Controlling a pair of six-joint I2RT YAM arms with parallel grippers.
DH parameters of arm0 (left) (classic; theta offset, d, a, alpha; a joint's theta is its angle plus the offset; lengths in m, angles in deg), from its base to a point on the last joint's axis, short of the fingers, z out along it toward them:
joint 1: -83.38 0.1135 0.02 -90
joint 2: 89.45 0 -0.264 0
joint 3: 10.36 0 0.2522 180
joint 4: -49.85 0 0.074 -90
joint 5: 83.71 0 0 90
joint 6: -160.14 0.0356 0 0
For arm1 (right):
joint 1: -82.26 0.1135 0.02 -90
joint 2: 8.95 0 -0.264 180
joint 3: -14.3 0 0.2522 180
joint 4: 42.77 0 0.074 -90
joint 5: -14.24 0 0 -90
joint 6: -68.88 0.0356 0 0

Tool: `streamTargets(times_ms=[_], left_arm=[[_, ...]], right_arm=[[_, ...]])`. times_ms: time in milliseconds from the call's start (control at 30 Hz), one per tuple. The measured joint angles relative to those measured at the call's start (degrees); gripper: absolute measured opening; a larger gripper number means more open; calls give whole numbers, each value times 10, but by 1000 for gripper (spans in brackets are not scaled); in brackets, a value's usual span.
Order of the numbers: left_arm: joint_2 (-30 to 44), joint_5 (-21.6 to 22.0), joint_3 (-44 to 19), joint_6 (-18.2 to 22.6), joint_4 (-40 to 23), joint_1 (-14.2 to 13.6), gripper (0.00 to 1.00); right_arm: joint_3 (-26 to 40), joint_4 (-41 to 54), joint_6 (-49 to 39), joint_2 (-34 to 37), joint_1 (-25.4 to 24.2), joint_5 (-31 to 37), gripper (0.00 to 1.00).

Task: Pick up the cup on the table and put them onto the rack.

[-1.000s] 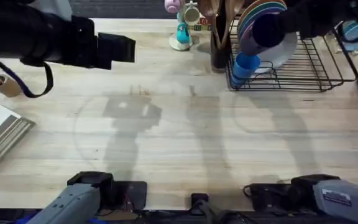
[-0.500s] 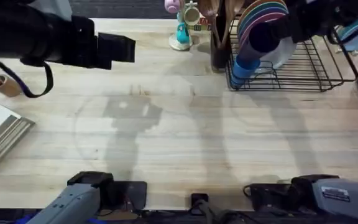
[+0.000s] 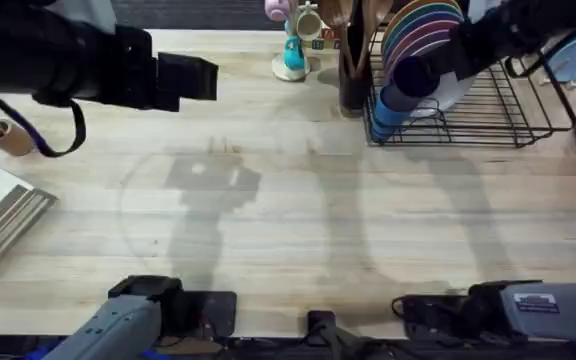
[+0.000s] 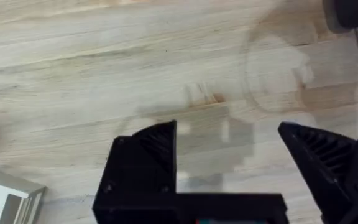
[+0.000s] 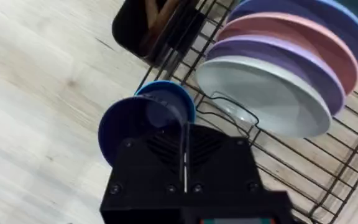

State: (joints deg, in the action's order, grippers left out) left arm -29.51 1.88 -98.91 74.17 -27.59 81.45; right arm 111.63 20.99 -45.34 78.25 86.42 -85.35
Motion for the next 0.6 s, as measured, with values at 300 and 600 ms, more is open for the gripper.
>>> streamTargets(times_ms=[300, 600], left_arm=[[0, 0, 0, 0, 0, 0, 995], [0, 0, 0, 0, 0, 0, 994]], right_arm=[[0, -1, 0, 41, 0, 0, 31], [0, -3, 0, 60, 0, 0, 30]])
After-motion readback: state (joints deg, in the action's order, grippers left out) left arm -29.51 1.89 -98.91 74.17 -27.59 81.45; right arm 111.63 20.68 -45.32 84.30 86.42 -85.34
